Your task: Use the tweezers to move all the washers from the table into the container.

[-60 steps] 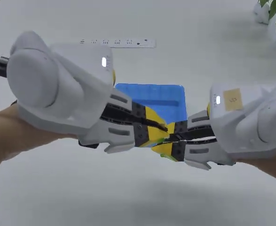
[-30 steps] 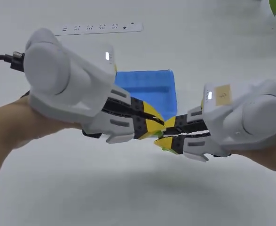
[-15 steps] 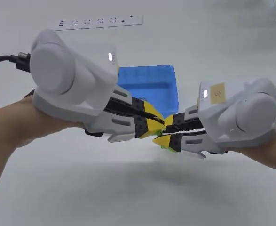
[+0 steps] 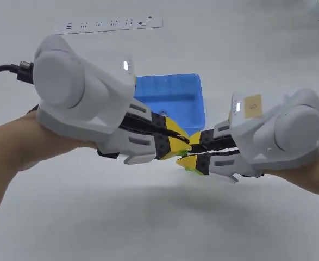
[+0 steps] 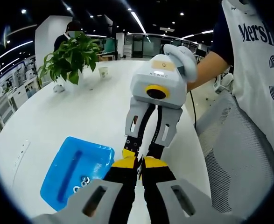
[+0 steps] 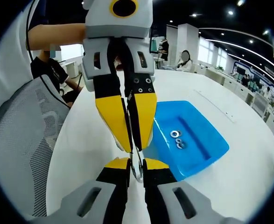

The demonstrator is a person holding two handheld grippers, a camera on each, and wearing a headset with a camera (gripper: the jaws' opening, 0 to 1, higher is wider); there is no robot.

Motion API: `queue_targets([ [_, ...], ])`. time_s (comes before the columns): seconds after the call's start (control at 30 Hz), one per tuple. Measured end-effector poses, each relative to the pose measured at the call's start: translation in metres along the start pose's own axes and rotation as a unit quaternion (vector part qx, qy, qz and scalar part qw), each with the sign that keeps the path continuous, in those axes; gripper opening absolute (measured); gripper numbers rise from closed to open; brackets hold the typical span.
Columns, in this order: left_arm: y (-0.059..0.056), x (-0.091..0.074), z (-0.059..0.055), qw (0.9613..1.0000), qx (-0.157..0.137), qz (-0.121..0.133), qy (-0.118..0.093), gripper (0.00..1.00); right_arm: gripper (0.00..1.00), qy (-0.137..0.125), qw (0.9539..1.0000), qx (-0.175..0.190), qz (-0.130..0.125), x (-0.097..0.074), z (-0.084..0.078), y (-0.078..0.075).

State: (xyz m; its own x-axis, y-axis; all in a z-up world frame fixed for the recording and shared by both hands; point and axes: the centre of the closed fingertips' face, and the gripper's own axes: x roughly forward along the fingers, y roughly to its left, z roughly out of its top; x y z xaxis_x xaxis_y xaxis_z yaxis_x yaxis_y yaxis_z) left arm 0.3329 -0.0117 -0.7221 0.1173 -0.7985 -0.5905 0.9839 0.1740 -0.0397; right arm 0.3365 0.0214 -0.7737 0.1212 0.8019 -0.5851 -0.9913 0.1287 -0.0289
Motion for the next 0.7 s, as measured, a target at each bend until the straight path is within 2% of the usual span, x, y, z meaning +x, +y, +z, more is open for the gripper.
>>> queue_targets([
  [0.7, -0.0001, -0.0009, -0.0026, 0.9999, -0.014, 0.003, 0.005, 0.07, 0.11, -0.005, 0.9999, 0.013, 0.003, 0.0013, -0.0009, 0.0016],
])
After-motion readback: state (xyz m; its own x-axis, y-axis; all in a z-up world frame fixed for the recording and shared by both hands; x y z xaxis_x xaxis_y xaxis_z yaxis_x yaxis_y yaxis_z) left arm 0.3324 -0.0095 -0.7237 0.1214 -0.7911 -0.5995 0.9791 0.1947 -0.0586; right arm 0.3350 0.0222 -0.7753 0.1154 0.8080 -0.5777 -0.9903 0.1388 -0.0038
